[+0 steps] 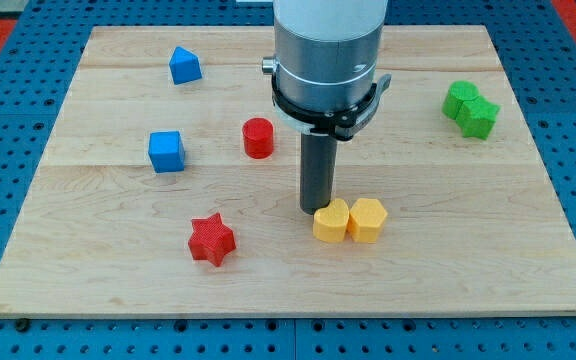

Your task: Move the red circle into the red star

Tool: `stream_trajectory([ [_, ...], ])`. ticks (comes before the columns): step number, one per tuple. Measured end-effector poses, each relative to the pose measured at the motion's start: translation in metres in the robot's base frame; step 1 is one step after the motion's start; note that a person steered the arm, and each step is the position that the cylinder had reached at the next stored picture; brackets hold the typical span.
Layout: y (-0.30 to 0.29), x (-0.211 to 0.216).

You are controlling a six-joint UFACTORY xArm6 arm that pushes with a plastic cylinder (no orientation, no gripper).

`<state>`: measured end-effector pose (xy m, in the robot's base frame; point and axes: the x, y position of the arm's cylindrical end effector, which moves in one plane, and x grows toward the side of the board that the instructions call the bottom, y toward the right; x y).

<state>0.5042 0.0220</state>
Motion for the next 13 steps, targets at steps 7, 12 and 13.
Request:
stream_trajectory([
  [7,-0.045,-0.135],
  [12,-0.076,-0.064],
  [13,-0.079,-0.048],
])
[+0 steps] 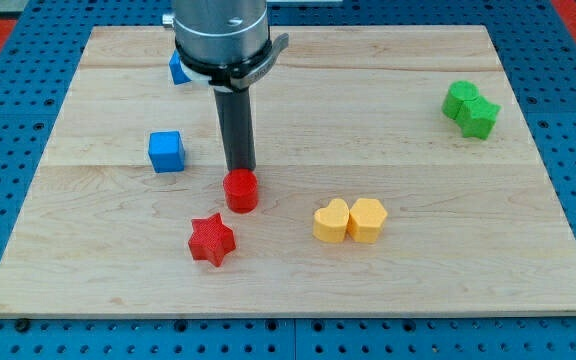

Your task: Move the red circle into the red star

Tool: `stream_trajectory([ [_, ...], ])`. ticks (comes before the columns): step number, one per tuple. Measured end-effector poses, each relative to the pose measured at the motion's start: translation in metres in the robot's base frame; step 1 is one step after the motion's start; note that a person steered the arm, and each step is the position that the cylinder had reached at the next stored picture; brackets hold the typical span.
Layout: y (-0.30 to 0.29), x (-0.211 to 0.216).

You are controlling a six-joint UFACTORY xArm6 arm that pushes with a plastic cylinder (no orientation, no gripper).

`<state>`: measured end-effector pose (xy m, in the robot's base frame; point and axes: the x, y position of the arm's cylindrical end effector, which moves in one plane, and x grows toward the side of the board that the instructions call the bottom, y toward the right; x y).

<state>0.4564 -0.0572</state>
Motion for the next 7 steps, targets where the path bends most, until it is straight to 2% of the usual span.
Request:
stream_trajectory([
  [5,-0.009,0.045],
  [7,-0.014,0.045],
])
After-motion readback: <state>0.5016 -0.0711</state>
